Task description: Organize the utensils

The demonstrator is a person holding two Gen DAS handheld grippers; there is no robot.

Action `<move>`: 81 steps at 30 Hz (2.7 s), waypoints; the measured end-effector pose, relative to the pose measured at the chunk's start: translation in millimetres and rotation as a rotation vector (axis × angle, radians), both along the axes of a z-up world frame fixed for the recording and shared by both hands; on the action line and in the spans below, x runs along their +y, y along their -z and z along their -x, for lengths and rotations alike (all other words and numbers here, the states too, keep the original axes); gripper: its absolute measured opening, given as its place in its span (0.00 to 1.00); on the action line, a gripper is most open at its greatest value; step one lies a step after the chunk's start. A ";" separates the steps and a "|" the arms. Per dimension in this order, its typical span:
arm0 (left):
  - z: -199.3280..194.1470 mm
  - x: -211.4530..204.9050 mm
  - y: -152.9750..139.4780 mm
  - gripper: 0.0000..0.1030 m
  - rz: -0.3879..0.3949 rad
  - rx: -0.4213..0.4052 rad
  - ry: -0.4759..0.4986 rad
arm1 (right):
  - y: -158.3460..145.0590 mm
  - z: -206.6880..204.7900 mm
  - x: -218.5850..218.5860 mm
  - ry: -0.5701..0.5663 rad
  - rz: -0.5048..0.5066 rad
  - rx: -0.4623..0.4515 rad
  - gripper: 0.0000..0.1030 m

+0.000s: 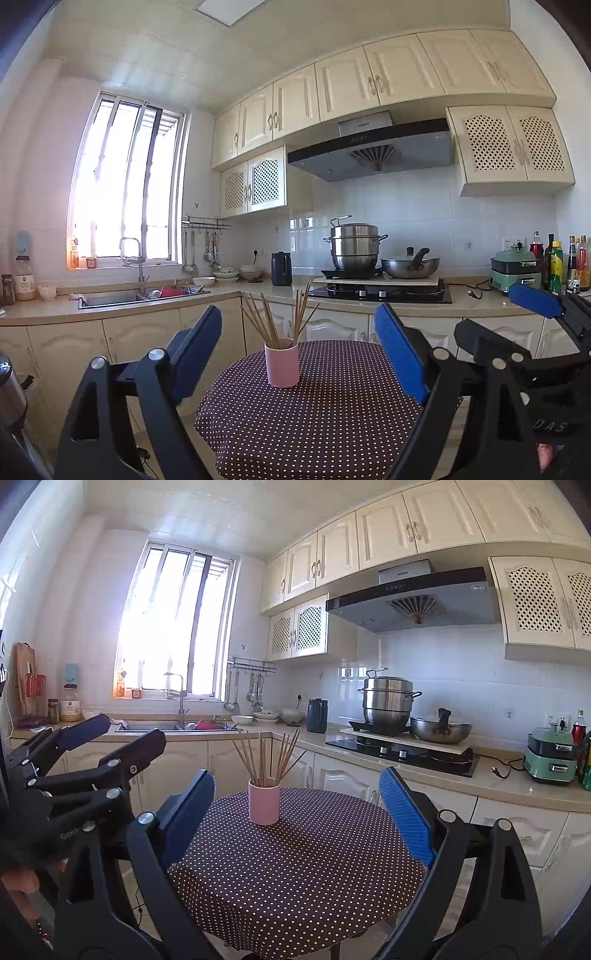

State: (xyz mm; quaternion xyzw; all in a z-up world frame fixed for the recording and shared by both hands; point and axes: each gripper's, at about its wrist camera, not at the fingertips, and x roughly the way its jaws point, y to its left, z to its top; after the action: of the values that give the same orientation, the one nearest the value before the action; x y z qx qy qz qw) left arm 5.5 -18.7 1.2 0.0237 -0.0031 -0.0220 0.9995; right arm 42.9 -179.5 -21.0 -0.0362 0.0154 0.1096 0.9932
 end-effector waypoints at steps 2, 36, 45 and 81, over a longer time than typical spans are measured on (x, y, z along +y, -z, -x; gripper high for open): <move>-0.1 -0.8 0.3 0.81 0.001 0.001 -0.001 | 1.5 0.2 0.6 0.001 0.001 0.001 0.87; -8.8 -8.5 3.3 0.81 -0.008 0.014 -0.006 | 5.8 -3.5 -2.6 0.003 -0.012 0.020 0.87; -8.1 -8.7 3.6 0.81 -0.007 0.016 -0.007 | 6.1 -3.6 -2.8 0.004 -0.012 0.021 0.87; -9.0 -9.7 10.2 0.81 -0.005 0.028 -0.009 | 13.5 -4.2 -1.9 0.002 -0.010 0.035 0.87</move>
State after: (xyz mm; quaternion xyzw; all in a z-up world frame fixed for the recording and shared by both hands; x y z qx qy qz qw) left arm 14.5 -28.4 -9.0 0.0259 0.0112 -0.0180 0.9994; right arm 47.1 -181.4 -34.5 -0.0294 0.0324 0.1091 0.9931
